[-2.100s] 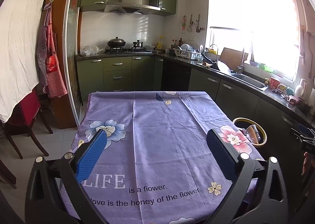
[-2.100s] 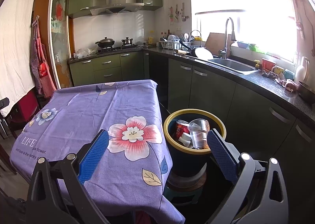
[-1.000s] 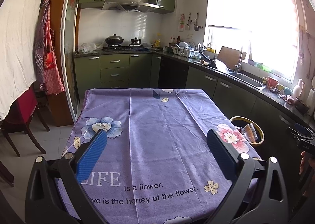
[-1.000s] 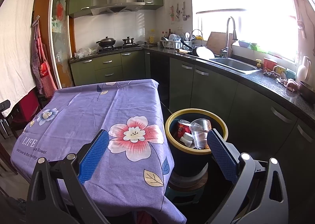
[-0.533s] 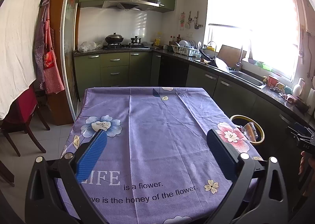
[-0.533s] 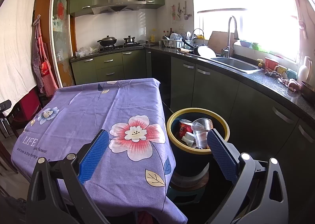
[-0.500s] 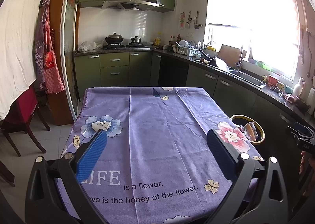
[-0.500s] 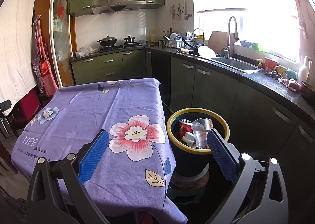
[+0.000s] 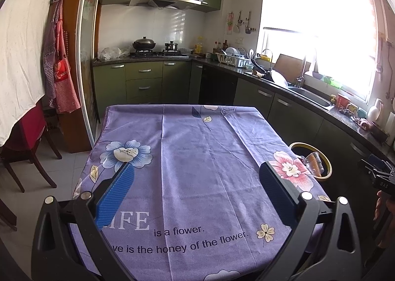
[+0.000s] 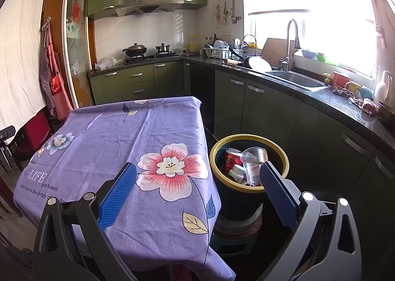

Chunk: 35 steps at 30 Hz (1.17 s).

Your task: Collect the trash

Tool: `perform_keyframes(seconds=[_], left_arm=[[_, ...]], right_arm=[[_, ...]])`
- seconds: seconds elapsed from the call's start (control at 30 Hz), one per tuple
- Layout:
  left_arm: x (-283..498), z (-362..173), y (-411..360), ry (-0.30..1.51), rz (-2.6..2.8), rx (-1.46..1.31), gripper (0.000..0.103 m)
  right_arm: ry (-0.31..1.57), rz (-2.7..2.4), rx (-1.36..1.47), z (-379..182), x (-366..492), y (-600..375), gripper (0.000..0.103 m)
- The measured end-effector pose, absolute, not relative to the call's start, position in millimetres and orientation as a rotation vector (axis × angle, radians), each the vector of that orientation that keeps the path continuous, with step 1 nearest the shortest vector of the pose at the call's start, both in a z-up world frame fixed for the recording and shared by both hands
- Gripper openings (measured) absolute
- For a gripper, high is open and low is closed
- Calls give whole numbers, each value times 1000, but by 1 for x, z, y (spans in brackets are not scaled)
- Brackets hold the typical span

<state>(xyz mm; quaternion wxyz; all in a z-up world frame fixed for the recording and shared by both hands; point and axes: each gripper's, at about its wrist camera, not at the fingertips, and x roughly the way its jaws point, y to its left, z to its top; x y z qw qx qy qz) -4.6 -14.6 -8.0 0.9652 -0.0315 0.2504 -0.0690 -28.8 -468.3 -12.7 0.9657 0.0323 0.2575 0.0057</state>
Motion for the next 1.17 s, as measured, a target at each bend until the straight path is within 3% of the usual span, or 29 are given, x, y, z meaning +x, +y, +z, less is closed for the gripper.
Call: perform_keyframes(seconds=[0.87, 1.17], left_arm=[[11, -23, -14, 564, -138, -63, 96], [68, -41, 6, 703, -110, -77, 96]], right_arm=[[543, 22, 66, -19, -20, -468, 98], [607, 79, 39, -26, 25, -456, 98]])
